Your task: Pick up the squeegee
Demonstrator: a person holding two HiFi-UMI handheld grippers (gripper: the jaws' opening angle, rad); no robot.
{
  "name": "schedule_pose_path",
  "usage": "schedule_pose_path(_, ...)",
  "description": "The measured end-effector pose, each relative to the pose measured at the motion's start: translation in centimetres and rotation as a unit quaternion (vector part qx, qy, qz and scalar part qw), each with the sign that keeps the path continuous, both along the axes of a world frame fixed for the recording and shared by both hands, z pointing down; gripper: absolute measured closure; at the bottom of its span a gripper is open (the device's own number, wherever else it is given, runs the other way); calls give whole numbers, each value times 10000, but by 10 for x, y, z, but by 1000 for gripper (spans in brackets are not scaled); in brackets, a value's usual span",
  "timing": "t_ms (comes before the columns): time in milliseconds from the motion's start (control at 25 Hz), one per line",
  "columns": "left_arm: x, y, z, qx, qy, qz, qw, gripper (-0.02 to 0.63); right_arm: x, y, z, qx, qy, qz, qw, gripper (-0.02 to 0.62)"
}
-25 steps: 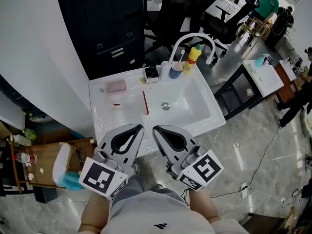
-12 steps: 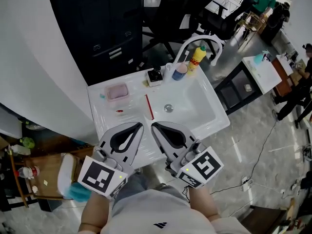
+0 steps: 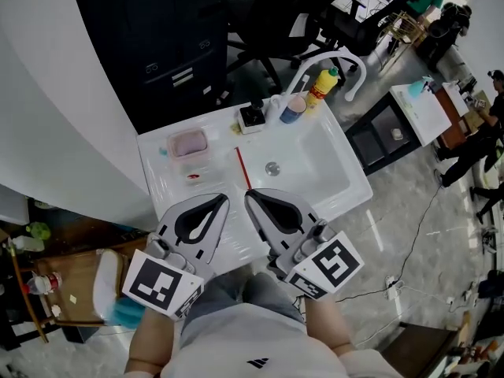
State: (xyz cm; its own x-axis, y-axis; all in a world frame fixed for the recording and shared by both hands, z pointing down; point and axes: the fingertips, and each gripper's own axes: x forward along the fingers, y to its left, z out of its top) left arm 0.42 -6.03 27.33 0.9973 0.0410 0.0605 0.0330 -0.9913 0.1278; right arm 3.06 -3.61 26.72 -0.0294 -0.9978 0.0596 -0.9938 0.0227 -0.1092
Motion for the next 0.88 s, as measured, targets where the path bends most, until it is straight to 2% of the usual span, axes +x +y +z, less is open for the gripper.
schedule_pose_path(320, -1, -11, 6, -77, -31, -266, 9996, 594, 8, -13, 6, -114, 66, -188, 9997, 586)
schedule_pose_path(880, 8, -38, 14, -176, -92, -1343, 9907, 594, 30, -61, 30, -455, 149, -1316, 9901, 586)
